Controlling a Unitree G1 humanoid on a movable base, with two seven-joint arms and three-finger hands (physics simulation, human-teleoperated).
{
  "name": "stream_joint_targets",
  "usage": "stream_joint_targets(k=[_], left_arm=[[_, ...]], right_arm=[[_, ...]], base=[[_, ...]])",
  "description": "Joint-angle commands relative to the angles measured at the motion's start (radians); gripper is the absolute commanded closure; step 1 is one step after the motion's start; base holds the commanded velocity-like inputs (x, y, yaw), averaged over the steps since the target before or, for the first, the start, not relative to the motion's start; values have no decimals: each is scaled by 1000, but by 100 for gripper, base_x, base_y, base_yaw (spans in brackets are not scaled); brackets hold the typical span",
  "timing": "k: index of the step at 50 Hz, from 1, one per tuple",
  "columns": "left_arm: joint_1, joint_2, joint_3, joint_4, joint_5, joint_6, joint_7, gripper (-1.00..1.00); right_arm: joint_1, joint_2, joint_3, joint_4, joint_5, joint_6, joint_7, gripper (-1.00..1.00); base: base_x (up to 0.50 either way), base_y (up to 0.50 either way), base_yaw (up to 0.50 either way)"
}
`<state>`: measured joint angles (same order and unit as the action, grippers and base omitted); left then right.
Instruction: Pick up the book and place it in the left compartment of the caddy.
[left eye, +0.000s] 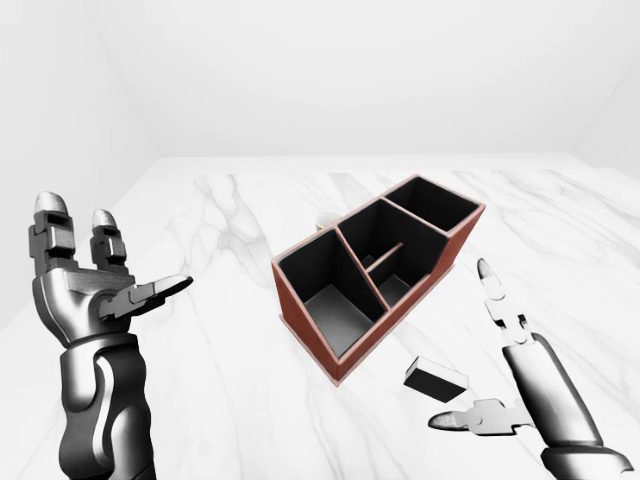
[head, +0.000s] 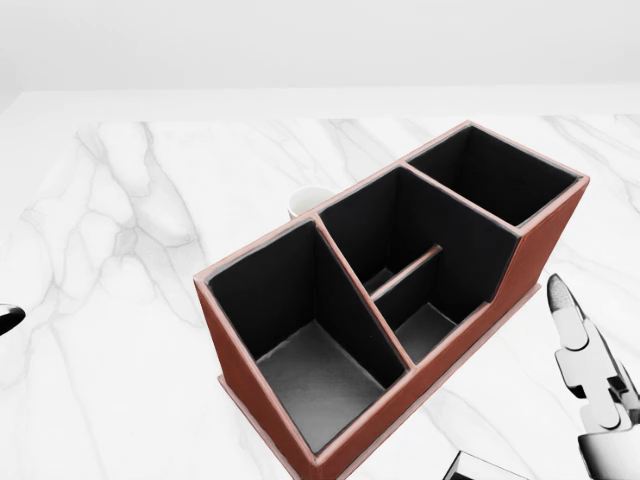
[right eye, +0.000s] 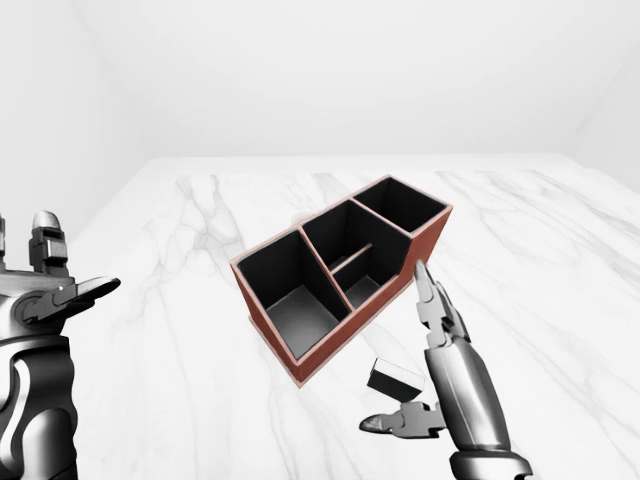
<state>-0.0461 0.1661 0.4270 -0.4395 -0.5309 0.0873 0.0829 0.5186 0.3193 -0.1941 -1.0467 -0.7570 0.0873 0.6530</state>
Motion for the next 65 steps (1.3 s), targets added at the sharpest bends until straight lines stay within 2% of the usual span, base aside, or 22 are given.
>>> stream_joint_targets(k=[1, 7, 14, 37, 53, 65], left_arm=[[-1, 1, 0, 2, -1, 0, 1, -100], [2, 1, -2, 0, -1, 0, 1, -100], [-2, 0, -5, 15, 5, 0, -4, -100], [-2, 3, 1, 7, -2, 0, 0, -100], [-5, 1, 0, 12, 2, 0, -1, -100], [-1, 6, 7, 10, -5, 0, 1, -100]], right_arm=[[59, -98, 104, -1, 83, 0, -111, -100], [76, -164, 109, 1, 146, 0, -171, -100], [104, -187, 95, 40, 190, 0, -198, -100], [163, -180, 83, 89, 184, 0, -177, -100], [181, -140, 24, 156, 158, 0, -133, -100], [154, -92, -71, 215, 131, 0, -67, -100]], base=[[0, 0, 0], [0, 0, 0], [0, 0, 0], [0, 0, 0], [0, 0, 0], [0, 0, 0]])
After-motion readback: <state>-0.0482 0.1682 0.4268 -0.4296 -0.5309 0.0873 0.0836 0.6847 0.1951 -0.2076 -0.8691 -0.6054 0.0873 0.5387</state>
